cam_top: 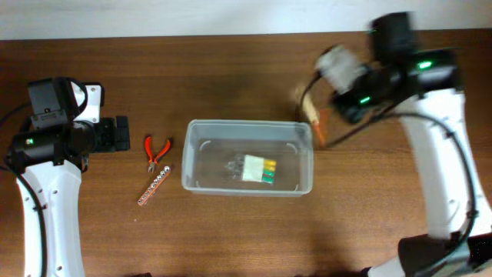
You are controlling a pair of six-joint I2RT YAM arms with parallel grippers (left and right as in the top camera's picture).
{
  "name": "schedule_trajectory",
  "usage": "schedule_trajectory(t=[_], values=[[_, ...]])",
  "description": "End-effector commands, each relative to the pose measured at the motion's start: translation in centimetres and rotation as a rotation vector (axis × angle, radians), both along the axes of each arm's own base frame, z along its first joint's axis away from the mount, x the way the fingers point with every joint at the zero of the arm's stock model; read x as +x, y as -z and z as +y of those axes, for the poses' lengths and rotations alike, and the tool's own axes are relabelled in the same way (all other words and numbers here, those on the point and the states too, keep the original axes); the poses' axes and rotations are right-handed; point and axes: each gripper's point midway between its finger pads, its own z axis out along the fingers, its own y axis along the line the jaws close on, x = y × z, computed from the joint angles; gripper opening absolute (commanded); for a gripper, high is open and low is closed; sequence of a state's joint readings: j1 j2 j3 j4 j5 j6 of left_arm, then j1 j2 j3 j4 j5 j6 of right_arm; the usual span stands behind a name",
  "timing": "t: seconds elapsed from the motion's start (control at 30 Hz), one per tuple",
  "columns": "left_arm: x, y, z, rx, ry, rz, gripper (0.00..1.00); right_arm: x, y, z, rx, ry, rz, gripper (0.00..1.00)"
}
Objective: Pack container
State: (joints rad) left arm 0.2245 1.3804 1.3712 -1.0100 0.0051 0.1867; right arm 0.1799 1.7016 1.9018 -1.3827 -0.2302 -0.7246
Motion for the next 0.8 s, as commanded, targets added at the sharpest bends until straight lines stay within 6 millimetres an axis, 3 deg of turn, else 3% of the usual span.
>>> schedule_trajectory(t=[0.0,0.1,0.23,0.6,0.63,0.67,0.7,0.73,0.77], values=[[0.3,-0.2,-0.3,-0.022,0.000,-0.007,0.99,-1.5,1.7,3.0,-0.092,-0.206,0.017,0.04],[0.2,-0.2,-0.3,-0.023,0.000,-0.005,0.99,-2.4,2.7,4.6,-0.141,-0.245,0.036,0.04],[0.2,-0.2,-0.3,-0.023,0.000,-0.005,0.99,-2.5,3.1,4.7,-0.173,-0.250,0.034,0.04],[0.2,-0.2,-0.4,-0.025,-0.003,-0.005,0.99,-0.7,2.9,2.3,-0.154,-0.125,0.018,0.07],[0.2,-0.2,-0.4,-0.026,-0.004,-0.005,0.99,-0.4,2.8,1.9,-0.155,-0.114,0.015,0.19],[0.2,-0.2,-0.4,-0.031,-0.014,-0.006,0.99,0.0,2.8,1.3,-0.158,-0.095,0.007,0.40],[0.2,-0.2,-0.4,-0.037,-0.022,-0.008,0.99,0.4,2.7,0.6,-0.162,-0.076,-0.002,0.80],[0.2,-0.2,-0.4,-0.039,-0.025,-0.008,0.99,0.8,2.6,-0.1,-0.168,-0.055,-0.012,0.99],[0.2,-0.2,-0.5,-0.043,-0.022,-0.008,0.99,1.3,2.5,-0.9,-0.171,-0.032,-0.022,0.99]])
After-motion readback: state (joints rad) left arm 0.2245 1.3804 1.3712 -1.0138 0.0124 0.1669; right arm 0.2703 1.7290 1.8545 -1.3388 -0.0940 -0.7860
